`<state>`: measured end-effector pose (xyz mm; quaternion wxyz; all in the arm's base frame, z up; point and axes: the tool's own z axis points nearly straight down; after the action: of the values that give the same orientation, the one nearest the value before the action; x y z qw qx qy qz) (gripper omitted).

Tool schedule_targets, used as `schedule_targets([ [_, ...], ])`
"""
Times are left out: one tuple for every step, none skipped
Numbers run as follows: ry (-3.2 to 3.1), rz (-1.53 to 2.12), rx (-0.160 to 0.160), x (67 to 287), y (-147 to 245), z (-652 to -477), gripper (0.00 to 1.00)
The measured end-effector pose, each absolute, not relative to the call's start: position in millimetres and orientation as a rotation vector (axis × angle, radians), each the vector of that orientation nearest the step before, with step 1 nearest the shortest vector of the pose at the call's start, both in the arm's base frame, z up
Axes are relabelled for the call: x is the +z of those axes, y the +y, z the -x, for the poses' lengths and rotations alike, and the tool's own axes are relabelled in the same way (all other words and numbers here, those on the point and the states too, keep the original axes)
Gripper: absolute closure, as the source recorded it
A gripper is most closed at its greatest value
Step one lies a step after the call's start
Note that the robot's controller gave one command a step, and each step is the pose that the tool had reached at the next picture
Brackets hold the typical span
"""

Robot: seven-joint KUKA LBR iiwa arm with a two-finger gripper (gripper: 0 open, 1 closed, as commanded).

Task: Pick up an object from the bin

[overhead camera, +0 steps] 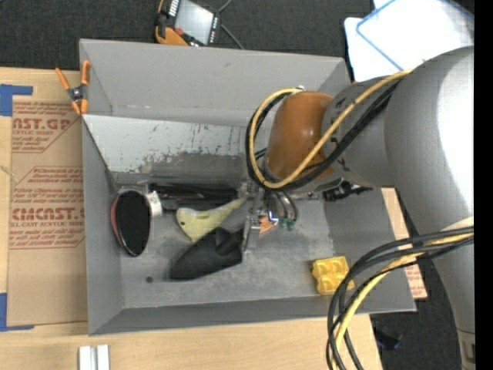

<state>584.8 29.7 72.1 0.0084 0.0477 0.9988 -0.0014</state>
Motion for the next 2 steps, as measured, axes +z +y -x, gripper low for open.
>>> schedule_targets([
  [3.047,-0.752,0.003,71,48,-547.8,0.0],
  [3.155,-0.021,-0.021,69,63,-562.2,0.0],
])
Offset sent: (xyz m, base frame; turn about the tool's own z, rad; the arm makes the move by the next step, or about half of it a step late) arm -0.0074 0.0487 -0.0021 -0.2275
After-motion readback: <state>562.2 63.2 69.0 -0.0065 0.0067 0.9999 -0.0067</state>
